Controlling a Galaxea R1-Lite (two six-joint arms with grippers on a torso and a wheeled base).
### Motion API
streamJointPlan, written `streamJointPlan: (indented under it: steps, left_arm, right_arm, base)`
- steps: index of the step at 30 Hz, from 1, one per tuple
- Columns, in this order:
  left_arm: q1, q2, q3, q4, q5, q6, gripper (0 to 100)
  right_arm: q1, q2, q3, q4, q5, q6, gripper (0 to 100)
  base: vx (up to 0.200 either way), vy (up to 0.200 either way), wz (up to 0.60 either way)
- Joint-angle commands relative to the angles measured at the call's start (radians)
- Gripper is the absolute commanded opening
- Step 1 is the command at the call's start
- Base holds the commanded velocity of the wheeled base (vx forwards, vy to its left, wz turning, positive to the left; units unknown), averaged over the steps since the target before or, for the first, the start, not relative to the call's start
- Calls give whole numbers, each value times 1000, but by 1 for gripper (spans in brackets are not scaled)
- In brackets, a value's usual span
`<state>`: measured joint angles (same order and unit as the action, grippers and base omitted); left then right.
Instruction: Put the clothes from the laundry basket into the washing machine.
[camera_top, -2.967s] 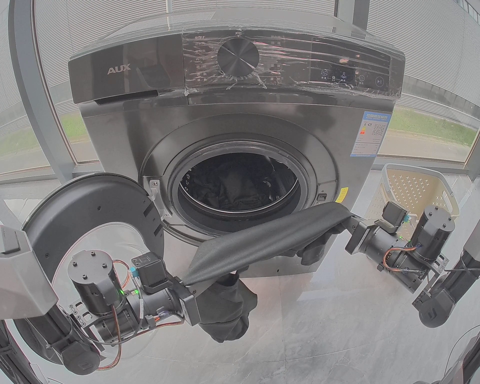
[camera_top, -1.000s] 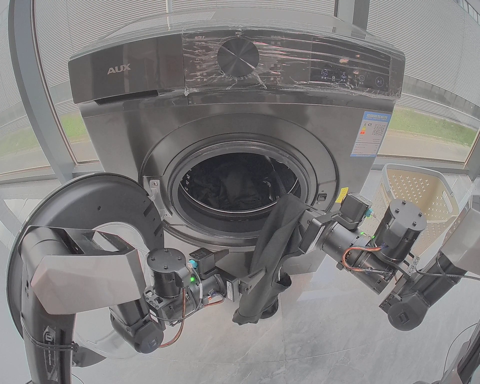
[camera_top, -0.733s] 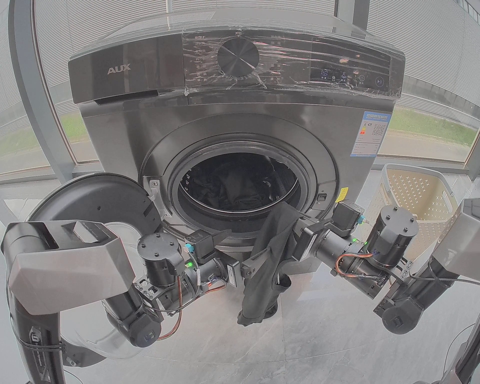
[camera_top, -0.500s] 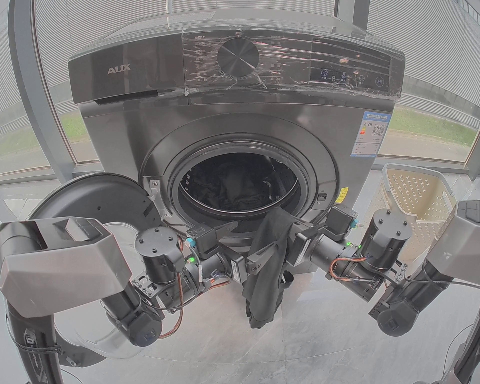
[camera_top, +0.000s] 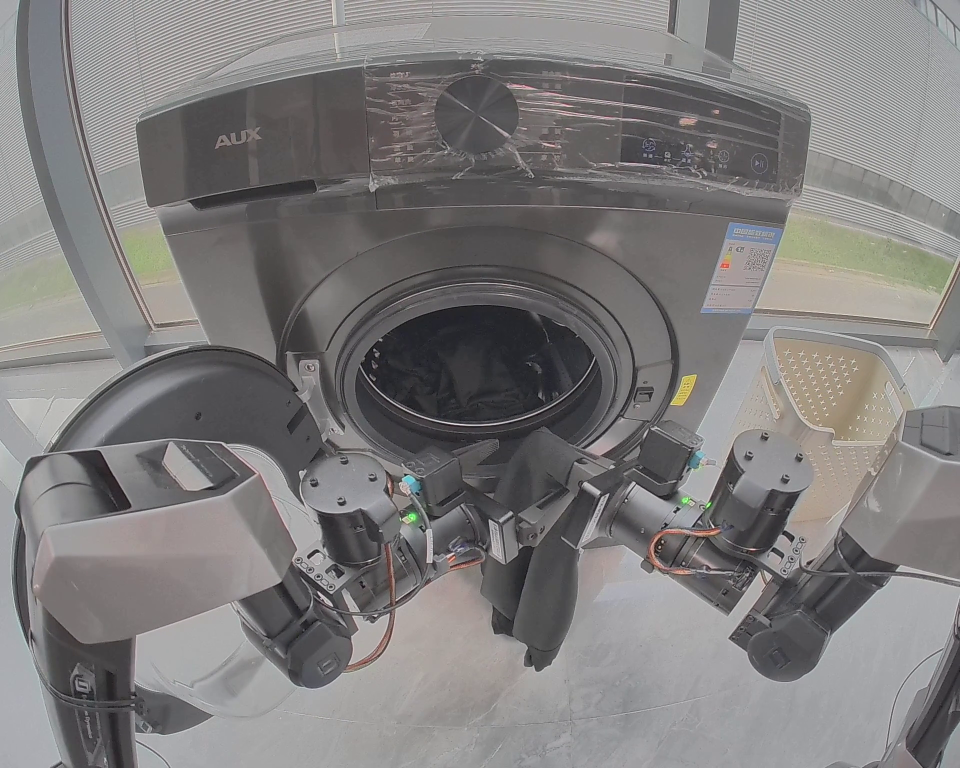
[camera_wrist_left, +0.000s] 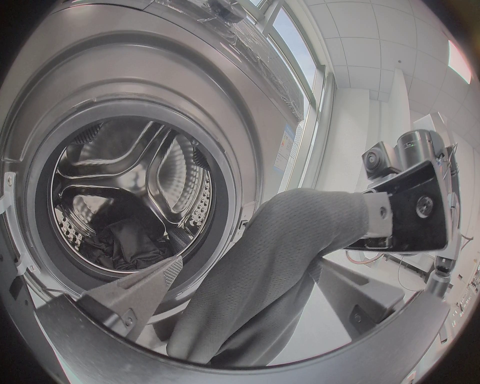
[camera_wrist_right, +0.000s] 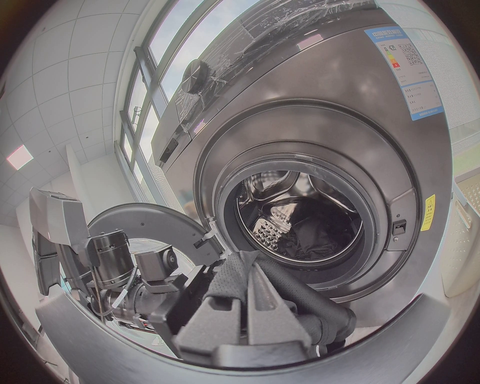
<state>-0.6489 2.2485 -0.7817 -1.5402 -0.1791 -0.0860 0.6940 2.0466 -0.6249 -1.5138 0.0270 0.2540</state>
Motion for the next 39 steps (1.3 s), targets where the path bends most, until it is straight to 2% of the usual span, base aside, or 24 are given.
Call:
streamJointPlan:
  steps: [1,2,18,21,22,25,30,39]
  left_arm:
    - [11,49,-30,0,3,12,100]
    - [11,52,-34,0,4,15,0]
    - [11,46,-59,-11,13,17,0]
    - [5,42,-53,-12,33,17,0]
    - [3,37,-54,-12,38,18,0]
    - [0,10,-54,-11,49,17,0]
    - [11,-18,-50,-3,95,17,0]
    - [51,-40,-60,-6,142,17,0]
  right_arm:
    - [5,1,5,-2,1,1,0]
    - [10,1,5,-3,1,1,0]
    - [22,6,8,-9,-4,1,0]
    - [27,6,22,-11,-2,1,0]
    - [33,6,17,-11,-2,1,100]
    - [33,4,17,-14,-10,2,100]
    - [-27,-22,60,-19,-12,-1,100]
    - [-123,-51,217,-31,4,-1,100]
  base:
    - [0,0,0]
    - [0,0,0]
    - [0,0,0]
    - [0,0,0]
    - [0,0,0]
    - [0,0,0]
    - [0,0,0]
    - [0,0,0]
